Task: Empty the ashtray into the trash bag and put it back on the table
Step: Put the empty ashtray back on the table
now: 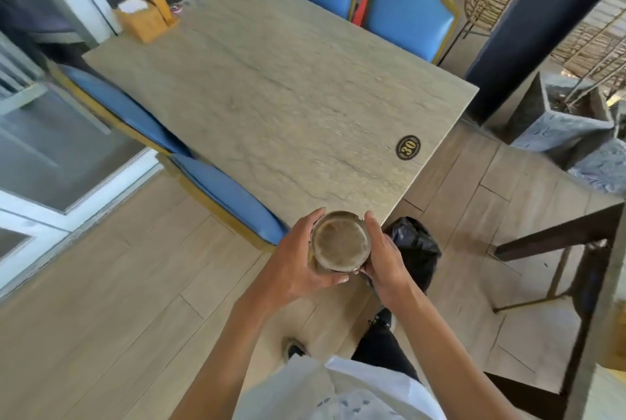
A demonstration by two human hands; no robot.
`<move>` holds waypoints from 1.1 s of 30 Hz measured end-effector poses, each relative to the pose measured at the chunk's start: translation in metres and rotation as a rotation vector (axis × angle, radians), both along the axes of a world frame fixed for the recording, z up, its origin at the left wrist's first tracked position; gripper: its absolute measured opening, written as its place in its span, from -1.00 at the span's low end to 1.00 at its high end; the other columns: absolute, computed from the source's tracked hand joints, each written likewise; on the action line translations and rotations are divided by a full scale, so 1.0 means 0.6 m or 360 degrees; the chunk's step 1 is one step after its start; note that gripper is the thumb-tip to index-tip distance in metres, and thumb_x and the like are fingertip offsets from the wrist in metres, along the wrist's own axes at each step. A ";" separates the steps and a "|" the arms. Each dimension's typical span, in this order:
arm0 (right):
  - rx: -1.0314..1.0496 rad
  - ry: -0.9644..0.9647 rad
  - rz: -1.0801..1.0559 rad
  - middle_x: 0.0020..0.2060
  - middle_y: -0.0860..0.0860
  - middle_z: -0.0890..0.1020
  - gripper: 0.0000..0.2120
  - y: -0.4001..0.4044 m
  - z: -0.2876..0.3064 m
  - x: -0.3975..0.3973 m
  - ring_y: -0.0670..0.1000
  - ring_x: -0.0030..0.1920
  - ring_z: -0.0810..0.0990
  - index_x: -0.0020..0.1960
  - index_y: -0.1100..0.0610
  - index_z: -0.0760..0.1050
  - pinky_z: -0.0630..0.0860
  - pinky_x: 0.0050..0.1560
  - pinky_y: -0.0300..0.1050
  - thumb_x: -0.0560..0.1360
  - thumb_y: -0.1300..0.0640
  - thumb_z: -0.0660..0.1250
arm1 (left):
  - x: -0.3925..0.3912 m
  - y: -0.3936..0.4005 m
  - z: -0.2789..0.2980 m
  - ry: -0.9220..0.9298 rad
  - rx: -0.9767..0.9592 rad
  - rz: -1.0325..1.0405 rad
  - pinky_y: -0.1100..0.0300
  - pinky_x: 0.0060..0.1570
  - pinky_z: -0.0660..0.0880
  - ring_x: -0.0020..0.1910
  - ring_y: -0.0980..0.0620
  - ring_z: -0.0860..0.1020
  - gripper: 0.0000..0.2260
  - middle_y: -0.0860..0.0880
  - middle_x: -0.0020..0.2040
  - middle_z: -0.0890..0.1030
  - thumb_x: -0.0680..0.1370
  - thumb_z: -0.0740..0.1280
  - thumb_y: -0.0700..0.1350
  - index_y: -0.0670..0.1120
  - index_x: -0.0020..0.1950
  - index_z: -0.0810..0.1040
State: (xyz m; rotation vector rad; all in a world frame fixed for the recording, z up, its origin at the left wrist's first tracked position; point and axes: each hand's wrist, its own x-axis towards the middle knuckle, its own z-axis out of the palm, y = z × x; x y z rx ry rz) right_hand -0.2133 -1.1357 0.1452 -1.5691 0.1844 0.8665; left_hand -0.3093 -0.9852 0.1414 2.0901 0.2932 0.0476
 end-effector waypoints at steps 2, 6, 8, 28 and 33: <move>0.0018 -0.0009 0.0011 -0.40 0.05 0.68 -0.36 0.030 0.005 -0.018 -0.04 -0.41 0.61 -0.25 0.00 0.76 0.50 -0.34 -0.17 0.67 -0.29 0.07 | -0.020 0.032 0.004 -0.0011 -0.0011 0.0022 0.43 0.31 0.37 0.41 0.30 0.34 0.02 0.22 0.46 0.33 0.27 0.62 0.21 0.07 0.58 0.14; 0.0011 -0.0037 0.0083 -0.35 0.22 0.63 -0.33 0.079 0.017 -0.031 0.03 -0.41 0.59 -0.09 0.19 0.74 0.49 -0.39 -0.19 0.67 -0.28 0.06 | -0.038 0.079 0.005 -0.0026 0.0018 0.0051 0.46 0.27 0.35 0.41 0.31 0.33 0.04 0.22 0.48 0.32 0.25 0.59 0.26 0.09 0.59 0.13; -0.0006 -0.0086 0.0089 -0.14 0.34 0.71 -0.34 0.101 0.014 -0.027 0.15 -0.17 0.66 -0.06 0.12 0.76 0.55 -0.13 -0.01 0.66 -0.31 0.06 | -0.034 0.098 0.003 -0.0021 0.0042 0.0063 0.31 0.34 0.37 0.43 0.27 0.31 0.05 0.19 0.50 0.30 0.25 0.59 0.27 0.08 0.59 0.11; -0.0039 0.0004 0.0260 -0.41 0.14 0.51 -0.48 0.415 -0.039 0.182 0.02 -0.38 0.47 -0.23 0.18 0.50 0.42 -0.25 -0.10 0.69 -0.17 0.11 | 0.174 0.413 -0.018 0.0085 0.0293 -0.0044 0.19 0.32 0.42 0.35 0.15 0.38 0.01 0.07 0.36 0.37 0.19 0.60 0.26 0.02 0.52 0.21; -0.0193 -0.0267 0.0324 -0.31 0.03 0.68 -0.67 0.476 -0.063 0.250 -0.04 -0.35 0.63 -0.12 0.16 0.65 0.44 -0.34 -0.17 0.69 0.04 0.23 | 0.232 0.509 -0.030 0.0153 0.0545 -0.0029 0.05 0.19 0.51 0.25 0.04 0.40 -0.02 0.03 0.27 0.39 0.13 0.53 0.31 -0.02 0.44 0.28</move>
